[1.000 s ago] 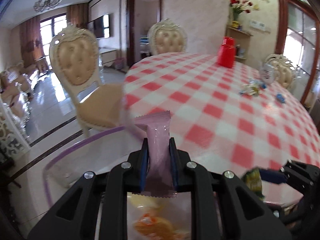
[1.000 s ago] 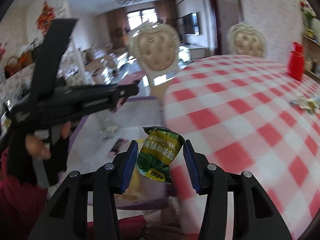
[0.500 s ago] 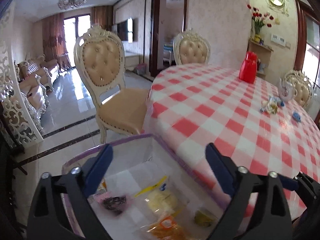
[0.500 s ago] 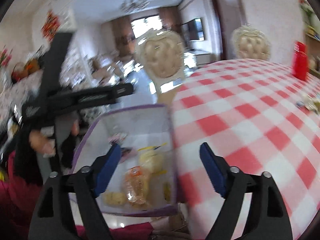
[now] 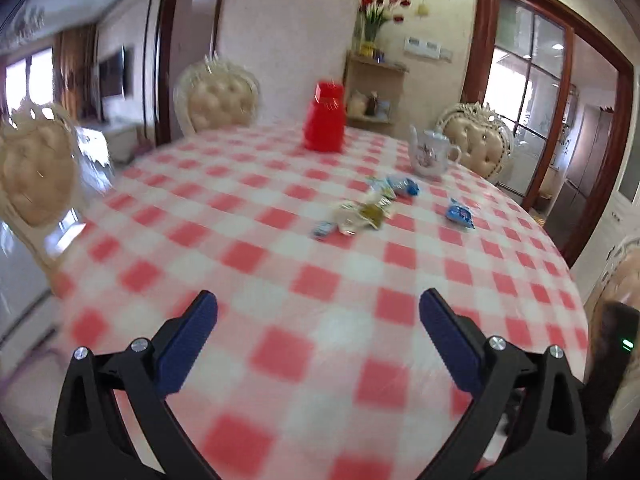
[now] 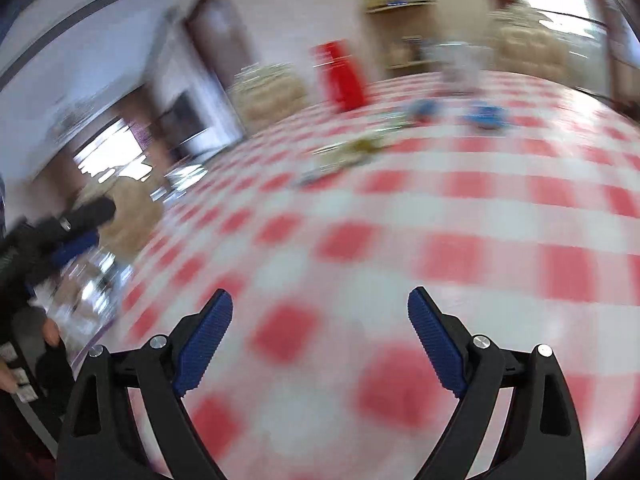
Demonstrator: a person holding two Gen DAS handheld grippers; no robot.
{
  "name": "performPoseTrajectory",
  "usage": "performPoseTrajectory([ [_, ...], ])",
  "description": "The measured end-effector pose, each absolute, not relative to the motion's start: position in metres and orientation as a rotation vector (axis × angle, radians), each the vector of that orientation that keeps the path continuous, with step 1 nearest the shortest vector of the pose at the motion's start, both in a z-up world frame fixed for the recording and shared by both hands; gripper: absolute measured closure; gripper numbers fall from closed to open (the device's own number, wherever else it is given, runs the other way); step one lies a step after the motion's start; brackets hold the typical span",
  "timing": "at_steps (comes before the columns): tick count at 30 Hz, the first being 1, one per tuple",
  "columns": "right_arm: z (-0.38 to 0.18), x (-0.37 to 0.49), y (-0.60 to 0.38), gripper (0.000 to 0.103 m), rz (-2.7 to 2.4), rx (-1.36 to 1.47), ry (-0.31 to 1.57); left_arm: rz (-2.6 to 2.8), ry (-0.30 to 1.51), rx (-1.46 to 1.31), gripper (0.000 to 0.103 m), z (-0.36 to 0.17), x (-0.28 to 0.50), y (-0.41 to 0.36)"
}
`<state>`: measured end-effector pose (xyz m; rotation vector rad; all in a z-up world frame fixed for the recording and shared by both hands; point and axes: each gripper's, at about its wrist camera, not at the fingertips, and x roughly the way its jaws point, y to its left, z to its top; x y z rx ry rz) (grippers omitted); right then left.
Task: Organize snacks
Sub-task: 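Move both open tools back over the remaining snacks, then grasp the blue-printed bag with the right tool while the left tool grasps the small blue-white candy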
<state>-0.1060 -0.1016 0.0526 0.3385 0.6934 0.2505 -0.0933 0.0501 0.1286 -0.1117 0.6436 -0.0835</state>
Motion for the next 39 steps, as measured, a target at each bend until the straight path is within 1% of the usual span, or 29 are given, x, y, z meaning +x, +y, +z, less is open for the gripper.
performPoseTrajectory([
  [4,0.046,-0.077,-0.17,0.016,0.097,0.35,0.688,-0.015,0.721,-0.159,0.002,0.083,-0.013,0.016],
  [8,0.039,-0.036,-0.224,0.016,0.005,0.396,0.699,-0.003,0.713,-0.219,0.002,0.064,0.041,-0.009],
  [13,0.029,0.023,-0.261,0.016,-0.043,0.466,0.715,-0.029,0.659,-0.24,0.002,0.054,0.083,-0.041],
  [17,0.02,0.079,-0.272,0.016,-0.059,0.511,0.751,-0.069,0.625,-0.256,0.002,0.049,0.095,-0.051],
  [21,0.019,0.132,-0.284,0.016,-0.082,0.57,0.742,-0.077,0.631,-0.29,0.002,0.043,0.097,-0.037],
  [27,0.013,0.204,-0.276,0.016,-0.117,0.612,0.733,0.056,0.609,-0.4,0.002,0.047,0.11,0.009],
  [32,0.004,0.252,-0.263,0.016,-0.196,0.511,0.793,0.155,0.659,-0.529,0.002,0.04,0.116,0.043],
  [37,-0.003,0.277,-0.243,0.014,-0.22,0.34,0.888,0.189,0.704,-0.521,0.002,0.038,0.123,0.059],
  [39,-0.005,0.275,-0.234,0.016,-0.203,0.274,0.903,0.179,0.744,-0.508,0.002,0.035,0.13,0.065],
])
